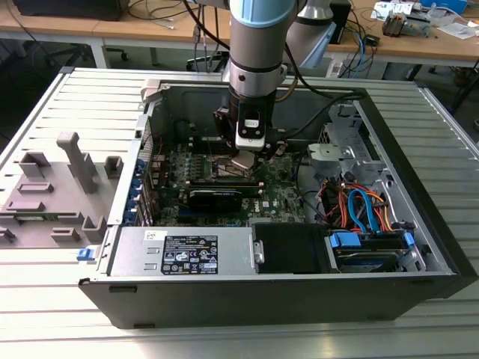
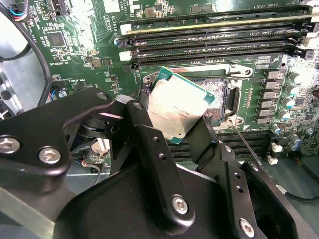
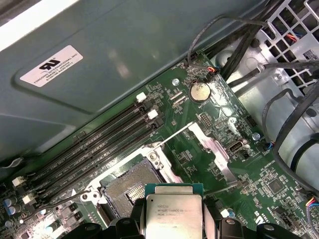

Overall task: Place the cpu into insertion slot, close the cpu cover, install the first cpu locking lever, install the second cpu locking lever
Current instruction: 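Place the cpu into insertion slot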

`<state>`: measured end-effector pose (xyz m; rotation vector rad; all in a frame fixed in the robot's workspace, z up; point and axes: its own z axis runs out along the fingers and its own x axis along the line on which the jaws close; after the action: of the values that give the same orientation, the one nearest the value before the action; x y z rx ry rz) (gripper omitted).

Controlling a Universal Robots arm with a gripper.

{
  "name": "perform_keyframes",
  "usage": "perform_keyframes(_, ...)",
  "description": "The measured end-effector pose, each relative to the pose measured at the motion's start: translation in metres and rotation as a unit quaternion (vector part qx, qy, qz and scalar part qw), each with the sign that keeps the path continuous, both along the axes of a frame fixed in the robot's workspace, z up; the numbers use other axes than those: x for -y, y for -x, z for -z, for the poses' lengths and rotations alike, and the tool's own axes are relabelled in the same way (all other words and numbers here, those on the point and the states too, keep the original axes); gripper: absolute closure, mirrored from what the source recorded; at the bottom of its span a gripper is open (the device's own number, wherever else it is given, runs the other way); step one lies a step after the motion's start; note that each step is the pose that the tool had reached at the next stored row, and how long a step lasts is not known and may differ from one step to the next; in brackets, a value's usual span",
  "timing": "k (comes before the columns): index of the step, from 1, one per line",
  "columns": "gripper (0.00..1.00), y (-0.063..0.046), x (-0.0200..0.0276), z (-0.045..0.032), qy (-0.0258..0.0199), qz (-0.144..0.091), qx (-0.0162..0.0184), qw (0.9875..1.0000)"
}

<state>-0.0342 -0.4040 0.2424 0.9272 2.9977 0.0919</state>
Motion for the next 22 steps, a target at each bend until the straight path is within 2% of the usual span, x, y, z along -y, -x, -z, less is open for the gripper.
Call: perform_keyframes(22,0.45,0.0000,0.0000,0.0000,0.0000,0.017,0.0000,0.9998)
